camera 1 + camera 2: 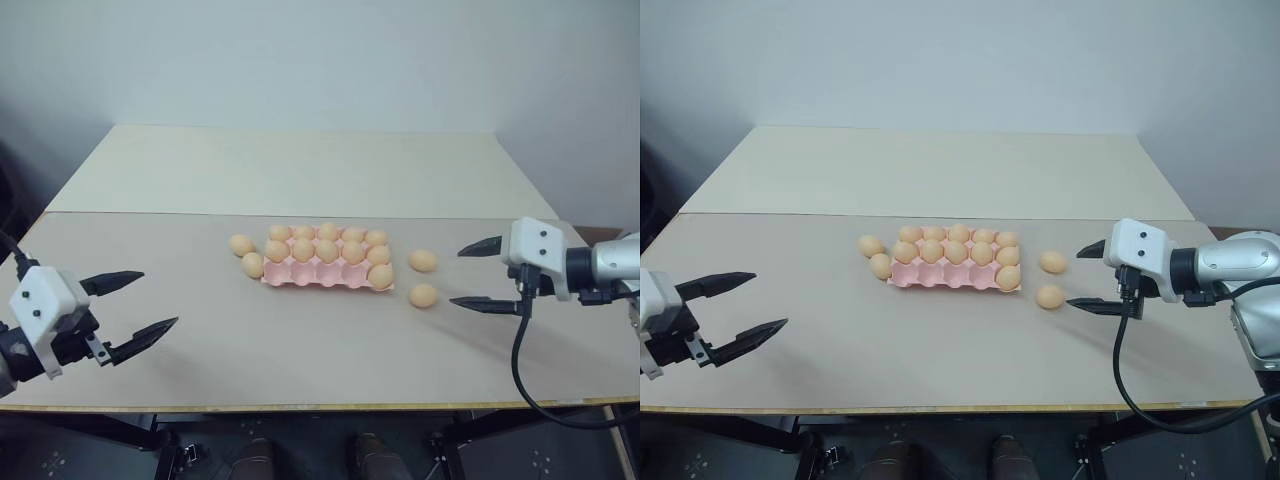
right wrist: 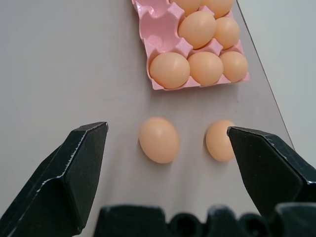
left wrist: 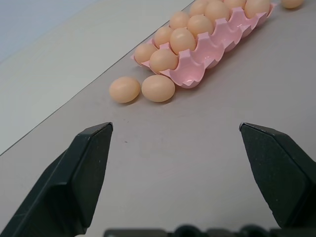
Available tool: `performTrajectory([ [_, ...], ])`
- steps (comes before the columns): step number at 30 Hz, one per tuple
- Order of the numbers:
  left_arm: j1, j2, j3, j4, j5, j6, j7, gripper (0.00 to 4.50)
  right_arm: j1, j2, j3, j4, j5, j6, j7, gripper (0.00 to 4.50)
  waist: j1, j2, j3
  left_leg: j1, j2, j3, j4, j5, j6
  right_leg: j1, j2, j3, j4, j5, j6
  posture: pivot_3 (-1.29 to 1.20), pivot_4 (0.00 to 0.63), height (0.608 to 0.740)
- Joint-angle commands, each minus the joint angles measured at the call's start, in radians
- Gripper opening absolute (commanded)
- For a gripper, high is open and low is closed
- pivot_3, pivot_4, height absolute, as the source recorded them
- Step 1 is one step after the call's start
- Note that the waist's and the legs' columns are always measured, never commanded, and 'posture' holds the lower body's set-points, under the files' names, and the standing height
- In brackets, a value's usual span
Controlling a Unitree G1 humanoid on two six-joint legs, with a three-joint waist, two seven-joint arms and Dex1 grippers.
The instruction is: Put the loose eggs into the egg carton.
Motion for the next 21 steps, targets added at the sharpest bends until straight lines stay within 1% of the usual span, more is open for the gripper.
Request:
performTrajectory([
  [1,-0.011,0.011,0.003,-0.015,-0.021,0.011,0.001,4.47,0.006,-0.028,-0.040,-0.031,0.012,0.000,0.003,4.50,0.000,0.000,0.000,0.000,0.000,0.000,0.000,0.000,0.000,0.000,0.000,0.000,0.000,0.000,0.000,0.00,0.150,0.740],
  [4,-0.034,0.008,-0.004,-0.004,-0.014,0.005,0.015,4.47,0.026,-0.034,-0.052,-0.047,0.017,0.008,-0.001,4.50,0.000,0.000,0.000,0.000,0.000,0.000,0.000,0.000,0.000,0.000,0.000,0.000,0.000,0.000,0.000,0.00,0.150,0.740],
  [14,-0.078,0.029,-0.050,0.026,-0.006,-0.011,-0.017,4.47,0.075,-0.046,-0.079,-0.079,0.032,0.027,-0.018,4.50,0.000,0.000,0.000,0.000,0.000,0.000,0.000,0.000,0.000,0.000,0.000,0.000,0.000,0.000,0.000,0.00,0.150,0.740],
  [21,-0.117,0.041,-0.116,0.023,-0.016,-0.003,-0.038,4.47,0.046,-0.006,-0.022,-0.060,0.014,0.014,-0.043,4.50,0.000,0.000,0.000,0.000,0.000,0.000,0.000,0.000,0.000,0.000,0.000,0.000,0.000,0.000,0.000,0.00,0.150,0.740],
])
